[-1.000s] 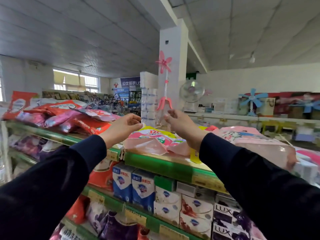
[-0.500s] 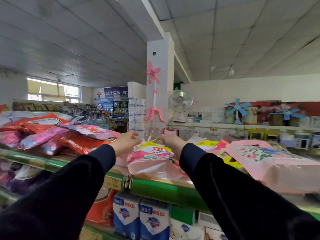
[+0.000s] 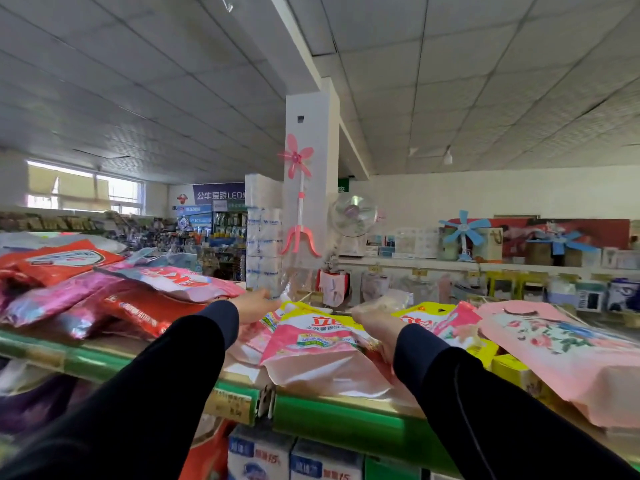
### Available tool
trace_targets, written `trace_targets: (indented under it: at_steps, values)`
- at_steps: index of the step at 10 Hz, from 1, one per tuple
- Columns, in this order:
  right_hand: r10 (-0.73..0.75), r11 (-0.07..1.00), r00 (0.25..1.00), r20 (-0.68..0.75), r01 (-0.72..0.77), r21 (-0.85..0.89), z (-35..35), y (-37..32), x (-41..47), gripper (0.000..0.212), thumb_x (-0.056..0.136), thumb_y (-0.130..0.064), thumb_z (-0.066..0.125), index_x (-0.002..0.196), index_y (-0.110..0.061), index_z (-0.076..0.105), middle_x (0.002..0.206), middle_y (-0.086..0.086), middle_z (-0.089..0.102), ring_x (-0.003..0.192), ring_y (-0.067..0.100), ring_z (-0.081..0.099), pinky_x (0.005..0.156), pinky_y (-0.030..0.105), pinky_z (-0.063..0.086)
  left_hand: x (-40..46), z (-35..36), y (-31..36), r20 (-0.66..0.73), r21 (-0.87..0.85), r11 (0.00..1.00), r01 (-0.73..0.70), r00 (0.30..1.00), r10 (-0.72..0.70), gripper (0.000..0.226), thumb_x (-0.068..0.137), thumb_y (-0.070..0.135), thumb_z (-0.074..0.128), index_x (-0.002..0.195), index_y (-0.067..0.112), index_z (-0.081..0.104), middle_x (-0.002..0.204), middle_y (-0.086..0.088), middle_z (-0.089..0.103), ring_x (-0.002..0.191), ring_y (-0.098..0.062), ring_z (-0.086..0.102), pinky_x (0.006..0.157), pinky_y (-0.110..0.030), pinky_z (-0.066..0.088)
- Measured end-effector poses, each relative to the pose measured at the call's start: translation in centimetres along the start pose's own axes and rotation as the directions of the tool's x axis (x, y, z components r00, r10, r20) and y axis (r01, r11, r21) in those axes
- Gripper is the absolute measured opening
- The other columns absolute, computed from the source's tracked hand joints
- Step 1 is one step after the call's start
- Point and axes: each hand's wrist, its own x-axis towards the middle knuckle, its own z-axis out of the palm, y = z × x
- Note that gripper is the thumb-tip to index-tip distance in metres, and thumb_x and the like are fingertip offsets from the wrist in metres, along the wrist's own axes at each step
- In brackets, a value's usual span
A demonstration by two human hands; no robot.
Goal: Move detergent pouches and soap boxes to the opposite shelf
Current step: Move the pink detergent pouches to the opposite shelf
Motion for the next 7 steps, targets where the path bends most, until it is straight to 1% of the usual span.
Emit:
trace_targets:
  at_steps: [1, 2, 3, 4, 5, 6, 7]
  values:
    - [-0.034, 0.999, 0.997, -0.072, 0.035, 0.004, -0.9, 0.8, 0.5, 0.047, 0.108, -0.023, 0.041, 0.147, 0.003, 0.044, 0.154, 0.021, 0.044, 0.14, 0.034, 0.045, 0.107, 0.035, 0.042, 1.5, 0.4, -0.3, 0.023, -0.044, 0.999, 0.016, 1.0, -0.015, 0.07, 0.104, 0.046, 0.049, 0.158, 0.009, 0.025, 0.125, -0.016, 0.059, 0.068, -0.023, 0.057, 0.058, -0.028, 0.041]
    - [-0.024, 0.998, 0.994, -0.111, 0.03, 0.052, -1.8, 1.0, 0.0, 0.045, 0.109, -0.018, 0.039, 0.146, 0.006, 0.044, 0.151, 0.025, 0.046, 0.137, 0.036, 0.047, 0.103, 0.034, 0.044, 2.9, 0.4, -0.4, 0.033, 0.008, 0.999, 0.045, 0.998, -0.046, 0.073, 0.103, 0.049, 0.05, 0.158, 0.007, 0.026, 0.139, -0.018, 0.055, 0.106, -0.034, 0.067, 0.079, -0.036, 0.055]
    - [-0.027, 0.994, 0.993, -0.111, 0.038, 0.101, -2.6, 1.2, -0.2, 0.047, 0.11, -0.022, 0.035, 0.149, 0.003, 0.04, 0.125, 0.02, 0.06, 0.1, 0.023, 0.06, 0.072, 0.027, 0.05, 4.3, 0.1, -0.5, 0.017, 0.033, 0.998, 0.044, 0.999, -0.045, 0.073, 0.103, 0.052, 0.047, 0.156, 0.004, 0.031, 0.157, -0.016, 0.042, 0.135, -0.033, 0.051, 0.099, -0.032, 0.045]
    - [-0.006, 0.997, 0.995, -0.103, 0.013, 0.074, -2.2, 1.8, 0.1, 0.043, 0.107, -0.019, 0.041, 0.142, 0.005, 0.047, 0.085, 0.006, 0.051, 0.074, 0.016, 0.05, 0.065, 0.027, 0.044, 5.3, 0.3, -0.4, 0.039, -0.009, 0.999, 0.042, 0.998, -0.042, 0.074, 0.101, 0.055, 0.048, 0.153, 0.003, 0.038, 0.151, -0.017, 0.048, 0.124, -0.032, 0.057, 0.089, -0.031, 0.044]
    - [0.015, 0.999, 0.995, -0.099, -0.012, 0.033, -1.2, 1.4, 0.2, 0.028, 0.106, -0.019, 0.045, 0.128, -0.003, 0.054, 0.086, 0.006, 0.052, 0.077, 0.017, 0.052, 0.069, 0.028, 0.044, 6.1, 0.5, -0.7, 0.079, -0.108, 0.992, 0.064, 0.995, -0.055, 0.07, 0.102, 0.051, 0.052, 0.152, 0.004, 0.04, 0.15, -0.017, 0.048, 0.128, -0.034, 0.055, 0.093, -0.034, 0.047]
    - [0.034, 0.997, 0.997, -0.074, -0.029, 0.074, 0.1, 1.3, 1.0, 0.04, 0.106, -0.017, 0.042, 0.138, 0.006, 0.051, 0.097, 0.013, 0.058, 0.081, 0.018, 0.052, 0.069, 0.027, 0.043, 6.3, 0.5, -0.9, 0.082, -0.191, 0.979, 0.077, 0.995, -0.062, 0.058, 0.102, 0.044, 0.055, 0.145, 0.005, 0.047, 0.134, -0.014, 0.057, 0.114, -0.031, 0.06, 0.079, -0.03, 0.043]
    - [0.031, 0.983, 0.999, -0.034, -0.025, 0.18, 1.4, 0.8, 1.7, 0.037, 0.105, -0.012, 0.046, 0.139, 0.001, 0.051, 0.13, 0.022, 0.061, 0.092, 0.019, 0.062, 0.07, 0.018, 0.056, 6.0, 0.3, -1.1, 0.087, -0.24, 0.962, 0.127, 0.99, -0.109, 0.034, 0.098, 0.04, 0.065, 0.113, 0.01, 0.061, 0.079, -0.003, 0.053, 0.065, -0.014, 0.045, 0.052, -0.021, 0.037]
